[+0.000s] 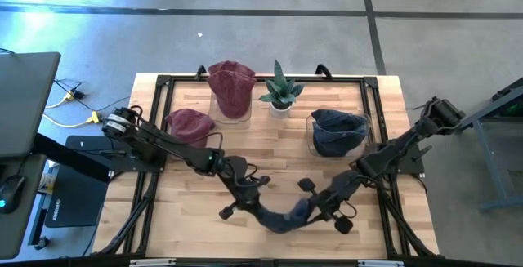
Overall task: Pick & Place hat
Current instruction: Put the blue cap into the right transparent bin
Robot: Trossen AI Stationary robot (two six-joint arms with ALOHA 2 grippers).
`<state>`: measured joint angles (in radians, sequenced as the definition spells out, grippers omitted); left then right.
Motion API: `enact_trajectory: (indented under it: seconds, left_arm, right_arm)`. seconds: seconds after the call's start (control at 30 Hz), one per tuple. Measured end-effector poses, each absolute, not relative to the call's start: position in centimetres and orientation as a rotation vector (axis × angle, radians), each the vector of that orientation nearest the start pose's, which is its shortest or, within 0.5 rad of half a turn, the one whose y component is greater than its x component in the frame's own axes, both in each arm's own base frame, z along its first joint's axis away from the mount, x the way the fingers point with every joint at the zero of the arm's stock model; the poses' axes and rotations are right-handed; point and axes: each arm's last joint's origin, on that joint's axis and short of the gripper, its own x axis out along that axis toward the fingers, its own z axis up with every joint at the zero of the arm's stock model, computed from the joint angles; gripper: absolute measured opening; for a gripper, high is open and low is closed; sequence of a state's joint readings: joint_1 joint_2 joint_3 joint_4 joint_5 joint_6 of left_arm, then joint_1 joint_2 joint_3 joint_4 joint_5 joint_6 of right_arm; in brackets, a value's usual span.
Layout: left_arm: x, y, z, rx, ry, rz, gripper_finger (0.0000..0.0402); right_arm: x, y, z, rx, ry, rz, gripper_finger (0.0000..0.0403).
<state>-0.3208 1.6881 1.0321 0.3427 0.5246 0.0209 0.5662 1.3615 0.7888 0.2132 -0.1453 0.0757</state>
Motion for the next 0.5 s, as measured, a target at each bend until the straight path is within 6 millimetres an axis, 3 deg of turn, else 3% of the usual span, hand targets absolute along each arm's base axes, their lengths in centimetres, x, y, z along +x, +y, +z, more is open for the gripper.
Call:
enact_trajectory:
  seconds: [0.17, 0.4, 0.5]
  left_arm:
    - [34.4, -13.1, 24.2, -0.006, 0.282, -0.883, 0.0004]
    - [34.7, -13.2, 25.4, 0.064, 0.226, -0.900, 0.0002]
    - [34.8, -13.2, 25.6, 0.067, 0.235, -0.894, 0.0002]
  right_arm:
    - [24.4, 16.0, 25.3, 0.029, 0.352, 0.705, 0.0106]
    - [25.1, 14.5, 24.5, -0.106, 0.389, 0.592, 0.0237]
    - [25.7, 13.6, 23.9, -0.152, 0.414, 0.572, 0.0270]
